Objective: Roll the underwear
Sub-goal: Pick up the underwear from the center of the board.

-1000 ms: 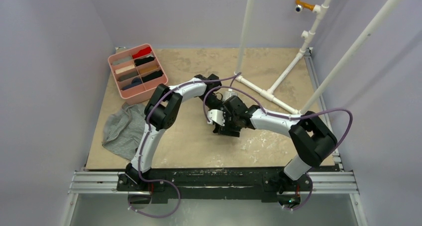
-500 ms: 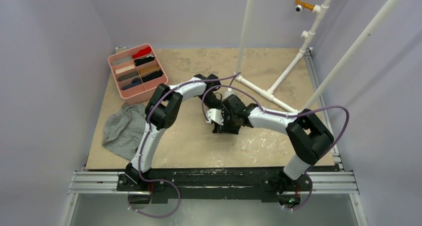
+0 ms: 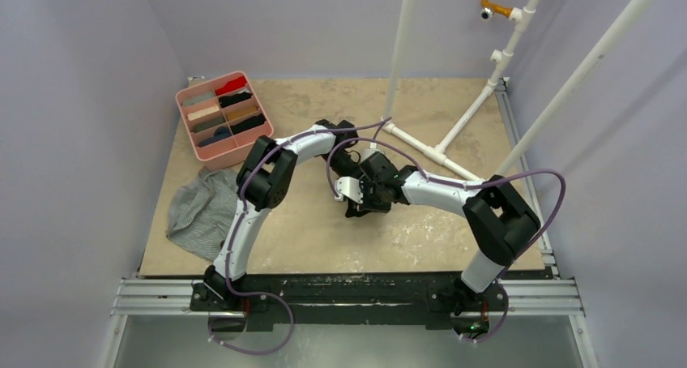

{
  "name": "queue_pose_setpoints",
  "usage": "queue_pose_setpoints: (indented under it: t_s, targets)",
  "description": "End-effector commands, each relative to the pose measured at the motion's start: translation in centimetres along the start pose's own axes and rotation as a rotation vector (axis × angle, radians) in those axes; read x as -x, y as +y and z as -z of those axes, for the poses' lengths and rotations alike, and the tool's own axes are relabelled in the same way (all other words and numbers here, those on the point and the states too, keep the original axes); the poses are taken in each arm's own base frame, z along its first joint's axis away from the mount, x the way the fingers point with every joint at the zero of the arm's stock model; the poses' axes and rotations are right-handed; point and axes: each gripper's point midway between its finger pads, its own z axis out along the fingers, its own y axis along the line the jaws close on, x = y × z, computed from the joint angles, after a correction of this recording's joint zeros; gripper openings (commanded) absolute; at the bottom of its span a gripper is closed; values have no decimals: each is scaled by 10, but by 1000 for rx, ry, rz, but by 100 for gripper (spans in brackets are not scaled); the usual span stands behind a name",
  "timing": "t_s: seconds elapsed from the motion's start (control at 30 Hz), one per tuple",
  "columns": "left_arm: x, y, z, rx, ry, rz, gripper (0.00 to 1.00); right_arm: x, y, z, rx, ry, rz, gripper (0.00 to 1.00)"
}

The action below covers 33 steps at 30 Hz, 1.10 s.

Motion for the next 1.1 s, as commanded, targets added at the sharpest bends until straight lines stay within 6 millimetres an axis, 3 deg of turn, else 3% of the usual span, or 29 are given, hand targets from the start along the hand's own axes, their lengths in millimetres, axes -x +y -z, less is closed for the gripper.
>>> queue_pose_setpoints:
  t_s: [0.0,0.17,0.43,0.77,1.07]
  targets:
    - [-21,35,-3,116,75,9,32,-2,29,-10,128,-16,-34,0]
    - [-12,30,14,114,27,6,49,-3,36,1,144,-15,-56,0]
    - [-5,21,37,101,-28,2,66,-3,41,16,149,-15,-92,0]
    - [-5,5,74,102,-108,-21,72,-1,40,32,115,-31,-135,0]
    - [-11,-22,137,190,-249,-80,73,20,19,61,31,-99,-163,0]
